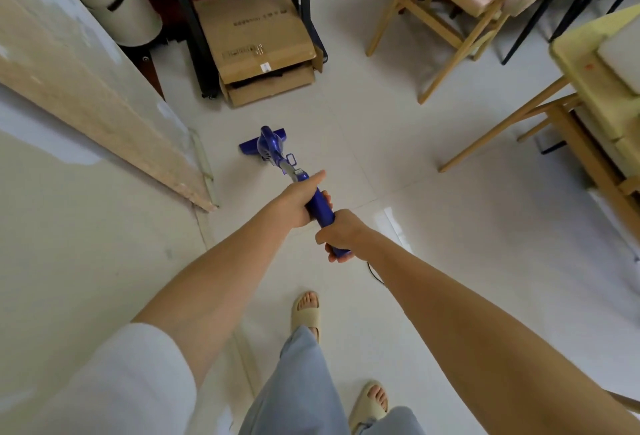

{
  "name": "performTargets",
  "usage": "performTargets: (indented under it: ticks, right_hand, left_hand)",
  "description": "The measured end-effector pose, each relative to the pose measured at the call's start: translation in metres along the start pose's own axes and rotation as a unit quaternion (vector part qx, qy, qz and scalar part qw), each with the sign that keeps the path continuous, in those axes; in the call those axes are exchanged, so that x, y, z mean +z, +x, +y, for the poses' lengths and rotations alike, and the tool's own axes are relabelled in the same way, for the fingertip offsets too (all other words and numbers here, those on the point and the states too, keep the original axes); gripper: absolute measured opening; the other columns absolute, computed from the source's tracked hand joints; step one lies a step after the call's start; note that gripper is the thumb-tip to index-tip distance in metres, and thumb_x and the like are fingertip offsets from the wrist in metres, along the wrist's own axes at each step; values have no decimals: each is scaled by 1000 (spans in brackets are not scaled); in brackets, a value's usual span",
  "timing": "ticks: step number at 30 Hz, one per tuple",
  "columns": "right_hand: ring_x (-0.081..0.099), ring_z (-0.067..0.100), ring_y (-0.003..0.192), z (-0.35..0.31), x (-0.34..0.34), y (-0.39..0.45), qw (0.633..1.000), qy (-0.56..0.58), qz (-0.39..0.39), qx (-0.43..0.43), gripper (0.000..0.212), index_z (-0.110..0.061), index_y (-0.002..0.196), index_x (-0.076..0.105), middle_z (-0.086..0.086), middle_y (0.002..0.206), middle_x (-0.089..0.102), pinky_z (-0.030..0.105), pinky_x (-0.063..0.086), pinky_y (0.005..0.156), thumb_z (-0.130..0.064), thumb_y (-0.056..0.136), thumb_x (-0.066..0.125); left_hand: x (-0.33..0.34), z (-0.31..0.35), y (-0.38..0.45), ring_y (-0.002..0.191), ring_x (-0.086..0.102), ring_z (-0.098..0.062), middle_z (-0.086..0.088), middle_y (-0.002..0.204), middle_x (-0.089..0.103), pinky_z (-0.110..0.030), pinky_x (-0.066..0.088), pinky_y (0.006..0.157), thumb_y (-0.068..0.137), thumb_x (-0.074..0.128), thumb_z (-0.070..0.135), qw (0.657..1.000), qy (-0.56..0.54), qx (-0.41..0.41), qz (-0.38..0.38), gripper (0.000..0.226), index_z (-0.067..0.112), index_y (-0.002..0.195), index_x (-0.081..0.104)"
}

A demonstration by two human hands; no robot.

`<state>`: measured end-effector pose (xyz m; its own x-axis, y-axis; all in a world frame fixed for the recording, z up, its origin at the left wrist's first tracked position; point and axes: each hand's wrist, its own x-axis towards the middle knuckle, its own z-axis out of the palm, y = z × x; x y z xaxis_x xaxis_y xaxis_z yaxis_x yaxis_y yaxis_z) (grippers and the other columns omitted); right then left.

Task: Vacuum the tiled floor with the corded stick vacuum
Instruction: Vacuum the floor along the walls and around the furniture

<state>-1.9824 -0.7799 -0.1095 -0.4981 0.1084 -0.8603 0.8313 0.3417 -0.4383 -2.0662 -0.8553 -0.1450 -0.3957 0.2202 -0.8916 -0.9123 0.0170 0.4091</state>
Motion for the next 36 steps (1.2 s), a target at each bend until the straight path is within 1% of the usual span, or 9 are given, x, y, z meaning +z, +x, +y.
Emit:
performTargets:
  ticks: [2, 5, 11, 18, 22, 26, 29, 32, 36]
  right_hand:
    - [56, 15, 50, 2, -6, -1, 1000, 1, 2, -6, 34, -4, 118, 46, 8, 71, 57, 20, 46, 41, -6, 88, 60]
    - [56, 14, 51, 8, -8, -3, 1000, -5, 3, -18, 38, -4, 122, 45, 7, 72, 57, 21, 47, 46, -6, 88, 61]
    - [55, 15, 52, 50, 0, -27, 1000, -16, 3, -22, 39, -2, 124, 45, 8, 72, 56, 22, 49, 49, -6, 89, 59]
    - [54, 14, 53, 137, -9, -83, 1000, -24, 2, -18, 38, -6, 123, 46, 7, 71, 56, 22, 48, 50, -6, 88, 60]
    - [51, 13, 52, 198, -18, -133, 999, -42, 21, -9, 36, -7, 121, 45, 7, 69, 54, 21, 45, 46, -4, 88, 58]
    - [49, 15, 49, 247, -23, -184, 997, -69, 36, 4, 21, -6, 106, 47, 7, 66, 53, 19, 41, 40, -4, 86, 56]
    - [46, 16, 48, 271, -30, -218, 996, -74, 45, 18, 9, -7, 91, 49, 8, 66, 51, 16, 39, 37, -2, 86, 54]
    - [45, 16, 45, 287, -34, -248, 994, -90, 60, 22, 11, -10, 79, 46, 7, 65, 51, 17, 39, 37, -2, 86, 52]
    - [42, 15, 37, 293, -31, -276, 995, -82, 64, 4, 12, -9, 75, 43, 6, 57, 49, 16, 36, 37, -3, 83, 50]
  left_hand:
    - [0, 5, -1, 65, 57, -22, -12, 73, 58, -34, 53, 70, 84, 63, 54, 998, -56, -28, -11, 53, 7, 101, 49]
    - [2, 2, -5, 68, 59, -24, -13, 77, 61, -36, 54, 76, 85, 55, 62, 996, -80, -36, -12, 60, 6, 106, 50]
    - [18, -41, -26, 64, 56, -20, -11, 76, 56, -35, 51, 63, 92, 56, 44, 998, -52, -30, -1, 39, 10, 105, 45]
    - [59, -127, -65, 63, 54, -20, -11, 74, 53, -35, 51, 62, 92, 58, 37, 998, -52, -39, -17, 33, 9, 101, 43]
    - [93, -191, -102, 61, 53, -17, -8, 74, 52, -31, 50, 58, 89, 62, 34, 999, -33, -36, -22, 32, 9, 96, 43]
    - [127, -253, -134, 56, 48, -15, -4, 67, 49, -28, 48, 55, 87, 66, 19, 1000, -1, -13, -21, 24, 8, 84, 45]
    - [148, -283, -158, 54, 47, -17, -6, 63, 47, -28, 45, 51, 86, 53, 2, 999, 33, -1, -26, 19, 8, 72, 42]
    - [162, -302, -181, 53, 49, -19, -8, 62, 49, -20, 44, 42, 81, 48, -2, 998, 64, 9, -26, 16, 7, 70, 41]
    - [165, -311, -204, 52, 45, -22, -7, 56, 45, -24, 41, 52, 80, 47, -5, 995, 86, 24, -32, 28, 6, 57, 37]
